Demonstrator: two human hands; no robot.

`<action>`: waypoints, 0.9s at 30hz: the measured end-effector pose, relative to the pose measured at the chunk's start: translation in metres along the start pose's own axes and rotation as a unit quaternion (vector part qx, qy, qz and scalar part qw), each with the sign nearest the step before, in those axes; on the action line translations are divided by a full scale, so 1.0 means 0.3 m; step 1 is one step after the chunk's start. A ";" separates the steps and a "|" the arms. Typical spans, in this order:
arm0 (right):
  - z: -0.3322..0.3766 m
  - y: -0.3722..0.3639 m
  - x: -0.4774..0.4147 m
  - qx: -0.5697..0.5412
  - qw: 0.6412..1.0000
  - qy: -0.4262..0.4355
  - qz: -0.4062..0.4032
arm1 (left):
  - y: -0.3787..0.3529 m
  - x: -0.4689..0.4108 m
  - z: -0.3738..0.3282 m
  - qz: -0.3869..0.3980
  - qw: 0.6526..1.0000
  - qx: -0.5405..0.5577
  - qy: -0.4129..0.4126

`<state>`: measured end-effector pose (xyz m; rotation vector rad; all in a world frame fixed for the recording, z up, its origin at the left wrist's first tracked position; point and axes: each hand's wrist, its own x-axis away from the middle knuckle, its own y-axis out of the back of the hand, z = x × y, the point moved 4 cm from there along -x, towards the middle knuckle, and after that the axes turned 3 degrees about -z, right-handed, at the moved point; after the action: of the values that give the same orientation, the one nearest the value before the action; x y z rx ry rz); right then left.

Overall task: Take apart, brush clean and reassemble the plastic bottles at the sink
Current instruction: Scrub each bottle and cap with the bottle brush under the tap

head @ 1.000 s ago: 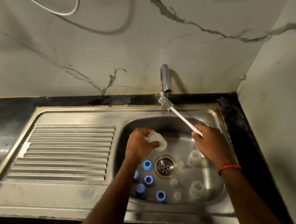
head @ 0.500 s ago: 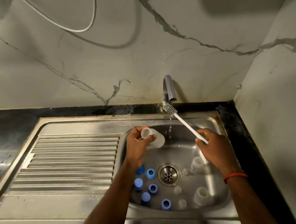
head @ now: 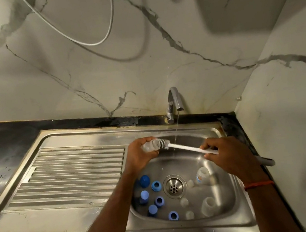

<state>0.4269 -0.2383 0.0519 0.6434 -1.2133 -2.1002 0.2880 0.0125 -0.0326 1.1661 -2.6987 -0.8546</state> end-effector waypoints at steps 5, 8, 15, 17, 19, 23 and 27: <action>0.057 -0.006 0.016 0.059 0.998 0.012 -0.011 | 0.011 0.012 -0.040 0.040 0.994 -0.080 -0.067; 0.073 -0.034 0.031 0.072 0.996 -0.026 -0.052 | 0.021 0.001 -0.055 0.028 0.989 -0.118 -0.080; 0.110 -0.130 0.048 0.035 0.996 0.002 0.079 | 0.010 0.012 -0.017 0.120 0.944 -0.300 -0.072; 0.083 -0.094 0.026 0.043 0.997 -0.009 0.062 | -0.011 0.014 -0.005 0.128 0.949 -0.274 -0.085; 0.061 -0.081 0.021 0.042 0.998 -0.035 0.034 | -0.016 -0.002 -0.013 0.115 0.959 -0.236 -0.111; 0.101 -0.132 0.036 -0.021 0.999 -0.003 0.032 | 0.028 -0.019 -0.046 0.067 0.985 -0.067 -0.146; 0.119 -0.144 0.043 -0.106 0.994 0.016 0.019 | 0.063 -0.022 -0.023 -0.001 0.993 0.021 -0.114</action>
<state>0.3823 -0.2103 0.0287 0.5503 -0.9599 -2.1427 0.2822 0.0244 -0.0160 1.1445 -2.9081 -0.9933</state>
